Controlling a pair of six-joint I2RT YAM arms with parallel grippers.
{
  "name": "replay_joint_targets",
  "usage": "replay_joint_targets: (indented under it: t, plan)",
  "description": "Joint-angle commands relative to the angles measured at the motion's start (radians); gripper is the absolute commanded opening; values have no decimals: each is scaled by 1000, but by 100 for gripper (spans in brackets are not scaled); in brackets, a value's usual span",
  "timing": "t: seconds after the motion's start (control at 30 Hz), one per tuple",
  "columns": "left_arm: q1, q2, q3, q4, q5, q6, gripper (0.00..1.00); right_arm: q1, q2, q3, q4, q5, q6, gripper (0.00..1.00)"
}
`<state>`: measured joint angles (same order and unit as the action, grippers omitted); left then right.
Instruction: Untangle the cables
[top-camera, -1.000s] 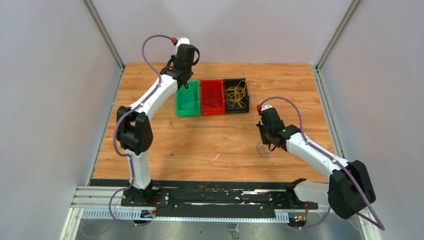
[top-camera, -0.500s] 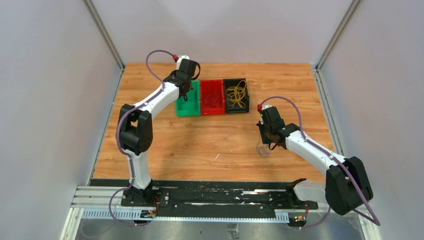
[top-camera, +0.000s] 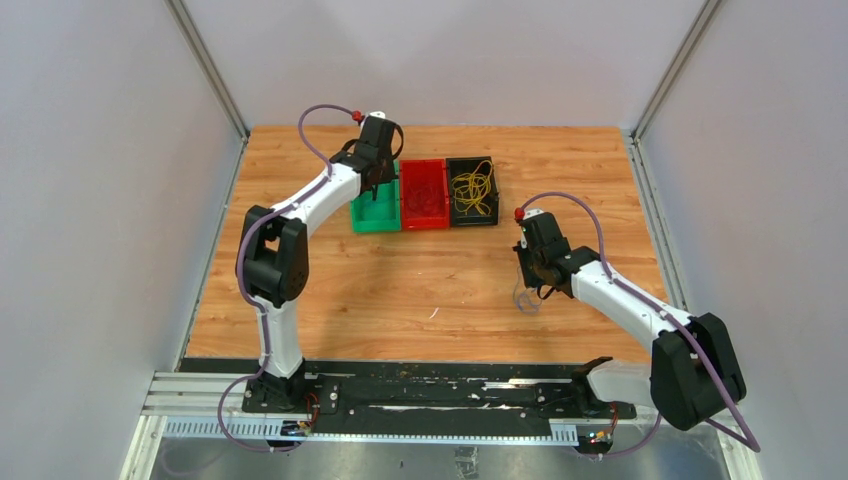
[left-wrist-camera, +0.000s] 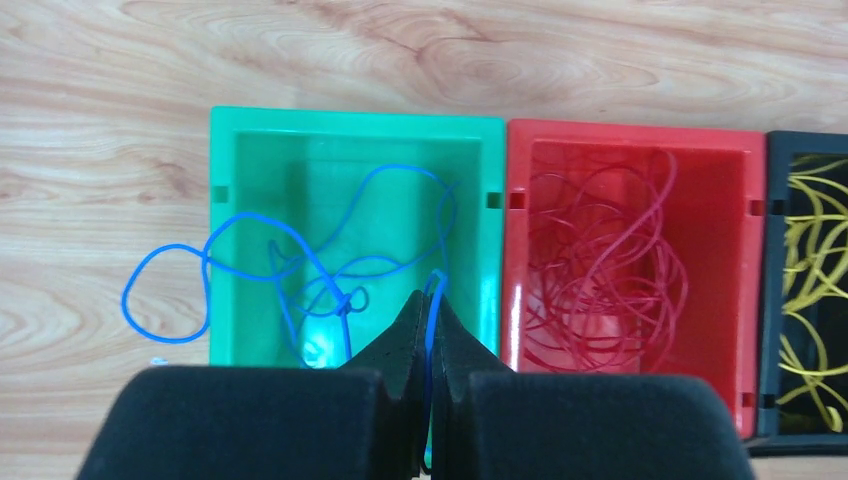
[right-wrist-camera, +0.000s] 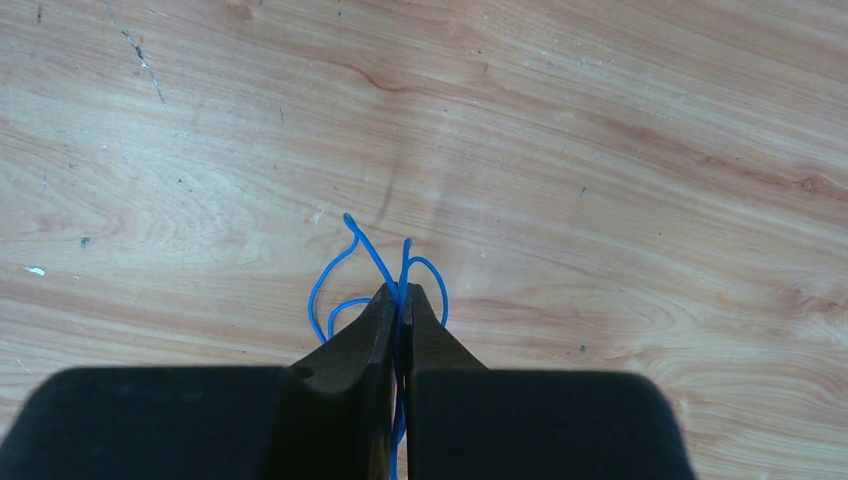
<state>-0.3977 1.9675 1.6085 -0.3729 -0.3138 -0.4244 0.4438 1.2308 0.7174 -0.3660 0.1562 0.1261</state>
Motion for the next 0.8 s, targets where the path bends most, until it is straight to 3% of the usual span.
replay_joint_targets:
  t: [0.0, 0.13, 0.33, 0.67, 0.77]
  plan:
    - [0, 4, 32, 29, 77, -42, 0, -14, -5, 25, -7, -8, -13, 0]
    - [0, 12, 34, 40, 101, -73, 0, -13, -6, 25, -7, -12, -13, 0]
    - [3, 114, 172, -182, -135, -165, 0, -14, -18, 20, -6, -14, -13, 0]
    - [28, 218, 253, -243, -120, -236, 0, -14, -18, 22, -13, -18, -15, 0]
    - [33, 233, 271, -254, -101, -237, 5, -14, -16, 23, -13, -19, -18, 0]
